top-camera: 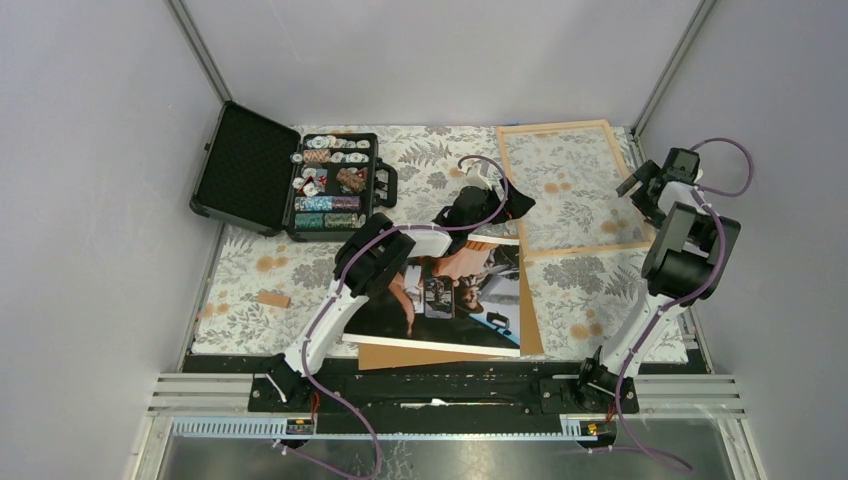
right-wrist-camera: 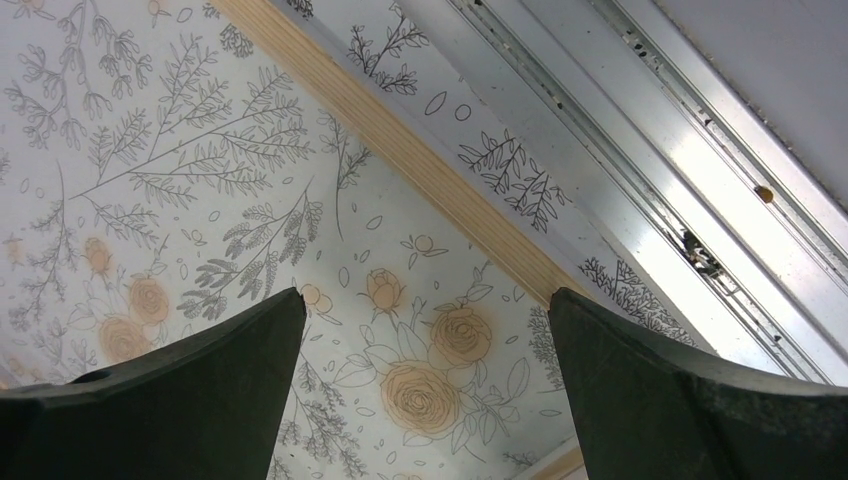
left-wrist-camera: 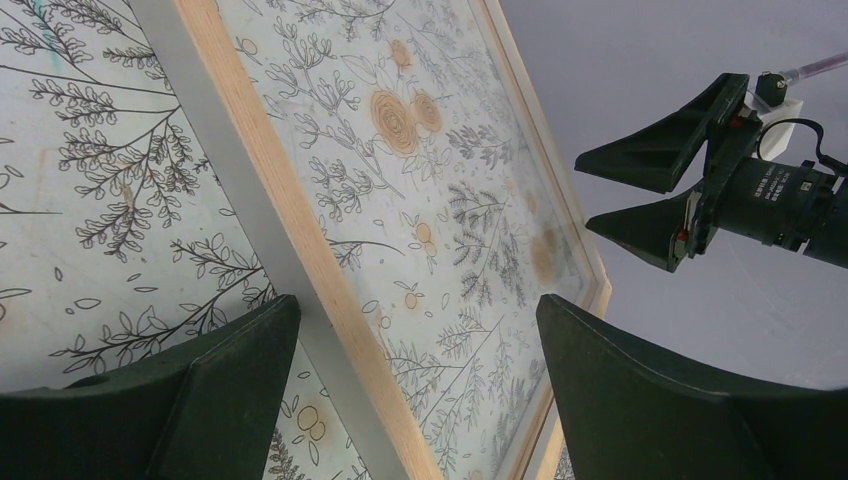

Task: Put the photo into the frame

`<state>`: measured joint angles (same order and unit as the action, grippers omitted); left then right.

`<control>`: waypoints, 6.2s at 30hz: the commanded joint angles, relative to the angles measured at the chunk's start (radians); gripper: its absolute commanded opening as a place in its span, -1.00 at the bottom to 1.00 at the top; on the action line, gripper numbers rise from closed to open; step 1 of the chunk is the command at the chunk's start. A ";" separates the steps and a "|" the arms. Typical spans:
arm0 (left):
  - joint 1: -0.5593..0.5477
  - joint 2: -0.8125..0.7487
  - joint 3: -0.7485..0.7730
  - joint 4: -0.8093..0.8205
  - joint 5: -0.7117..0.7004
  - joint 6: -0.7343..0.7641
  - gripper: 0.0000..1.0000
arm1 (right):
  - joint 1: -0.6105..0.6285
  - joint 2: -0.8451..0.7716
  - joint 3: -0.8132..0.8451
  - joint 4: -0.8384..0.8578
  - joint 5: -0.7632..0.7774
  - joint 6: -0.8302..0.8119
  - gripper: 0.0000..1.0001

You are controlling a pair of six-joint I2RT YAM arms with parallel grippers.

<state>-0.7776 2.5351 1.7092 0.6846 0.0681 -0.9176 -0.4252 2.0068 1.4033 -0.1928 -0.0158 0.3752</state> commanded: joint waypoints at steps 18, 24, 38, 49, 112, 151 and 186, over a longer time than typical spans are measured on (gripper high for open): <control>0.036 -0.184 -0.186 0.133 -0.053 0.145 0.93 | -0.011 -0.198 -0.017 -0.158 0.162 -0.050 0.99; 0.088 -0.279 -0.337 0.244 -0.065 0.157 0.97 | 0.113 -0.243 -0.031 -0.163 0.183 -0.065 0.98; 0.120 -0.259 -0.337 0.250 -0.108 0.054 0.88 | 0.566 -0.068 0.102 -0.221 0.105 -0.138 0.65; 0.157 -0.223 -0.352 0.260 -0.099 -0.049 0.85 | 0.653 0.014 0.105 -0.244 0.164 -0.183 0.07; 0.115 0.199 0.099 0.392 0.183 -0.472 0.97 | 0.621 -0.141 0.071 -0.186 0.120 -0.275 -1.00; 0.143 0.258 0.159 0.402 0.360 -0.580 0.66 | 0.665 -0.209 -0.055 -0.054 -0.136 -0.318 -1.00; 0.135 0.311 0.220 0.491 0.311 -0.647 -0.12 | 0.703 -0.194 -0.038 -0.100 -0.101 -0.333 -0.91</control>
<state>-0.6376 2.8315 1.9499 1.0985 0.3855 -1.5562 0.2604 1.8423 1.3365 -0.3054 -0.0986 0.0639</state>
